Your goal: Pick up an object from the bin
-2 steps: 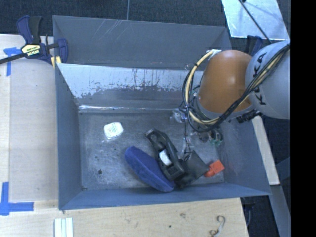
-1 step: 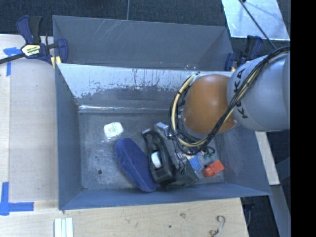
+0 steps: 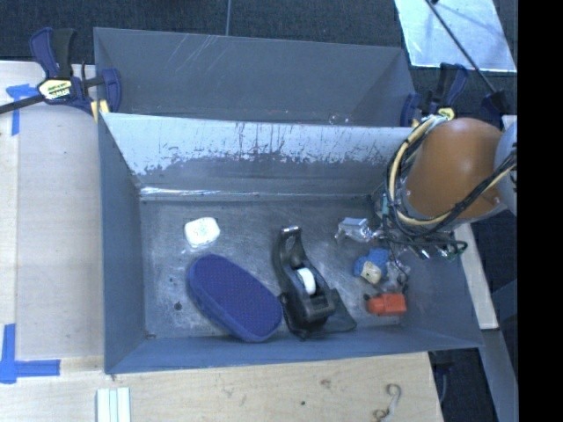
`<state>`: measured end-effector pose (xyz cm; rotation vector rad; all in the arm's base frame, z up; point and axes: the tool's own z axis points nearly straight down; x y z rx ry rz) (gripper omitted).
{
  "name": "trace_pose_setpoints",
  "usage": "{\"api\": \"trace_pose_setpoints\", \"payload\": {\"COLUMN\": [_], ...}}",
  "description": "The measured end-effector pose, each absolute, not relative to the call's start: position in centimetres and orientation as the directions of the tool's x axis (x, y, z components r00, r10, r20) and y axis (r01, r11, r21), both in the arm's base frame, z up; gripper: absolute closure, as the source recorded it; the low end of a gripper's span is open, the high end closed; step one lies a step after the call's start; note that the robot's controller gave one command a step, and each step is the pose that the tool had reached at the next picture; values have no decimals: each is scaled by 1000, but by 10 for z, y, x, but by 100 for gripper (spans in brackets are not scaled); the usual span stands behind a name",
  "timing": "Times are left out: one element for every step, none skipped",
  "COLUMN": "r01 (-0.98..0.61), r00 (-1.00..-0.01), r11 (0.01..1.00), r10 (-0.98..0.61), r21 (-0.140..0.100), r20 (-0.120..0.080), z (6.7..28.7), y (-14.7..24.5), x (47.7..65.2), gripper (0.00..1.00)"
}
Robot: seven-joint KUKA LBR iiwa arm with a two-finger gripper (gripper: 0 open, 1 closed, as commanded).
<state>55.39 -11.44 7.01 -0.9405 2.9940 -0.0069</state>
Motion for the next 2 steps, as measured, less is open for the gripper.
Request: {"api": "trace_pose_setpoints", "payload": {"r01": [-574, -541], "r00": [-819, -841], "r11": [819, 841], "r10": [-574, -542], "r21": [-1, -8], "r20": [-3, -7], "z": [70, 212], "y": [-110, -132], "x": [554, 526], "gripper": [100, 100]}}
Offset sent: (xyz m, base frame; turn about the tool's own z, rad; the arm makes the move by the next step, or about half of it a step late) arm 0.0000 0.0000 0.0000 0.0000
